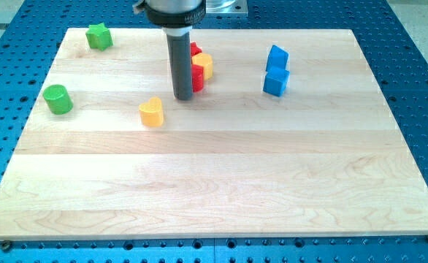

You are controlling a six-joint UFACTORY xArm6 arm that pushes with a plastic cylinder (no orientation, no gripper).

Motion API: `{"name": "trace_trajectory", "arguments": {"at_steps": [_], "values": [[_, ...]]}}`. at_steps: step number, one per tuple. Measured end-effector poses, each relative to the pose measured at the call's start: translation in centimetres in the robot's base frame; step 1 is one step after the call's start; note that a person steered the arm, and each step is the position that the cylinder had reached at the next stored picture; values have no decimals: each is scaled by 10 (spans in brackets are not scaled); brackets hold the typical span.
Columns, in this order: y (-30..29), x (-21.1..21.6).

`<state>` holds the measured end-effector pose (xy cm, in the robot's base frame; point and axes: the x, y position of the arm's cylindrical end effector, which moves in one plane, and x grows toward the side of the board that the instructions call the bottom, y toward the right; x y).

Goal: Place the red blocks and the hexagon in a horizontal line

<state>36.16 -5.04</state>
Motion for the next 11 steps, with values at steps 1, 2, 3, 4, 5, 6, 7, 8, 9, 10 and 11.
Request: {"name": "trace_trajectory", "arguments": {"at_steps": [1, 2, 3, 4, 5, 6, 7, 8, 9, 10, 11], "values": [[0, -38], [7, -18], [21, 5], [53, -22], [41, -51], [36, -70], [62, -68], [131, -34], [126, -74], [89, -93], [104, -48]]}}
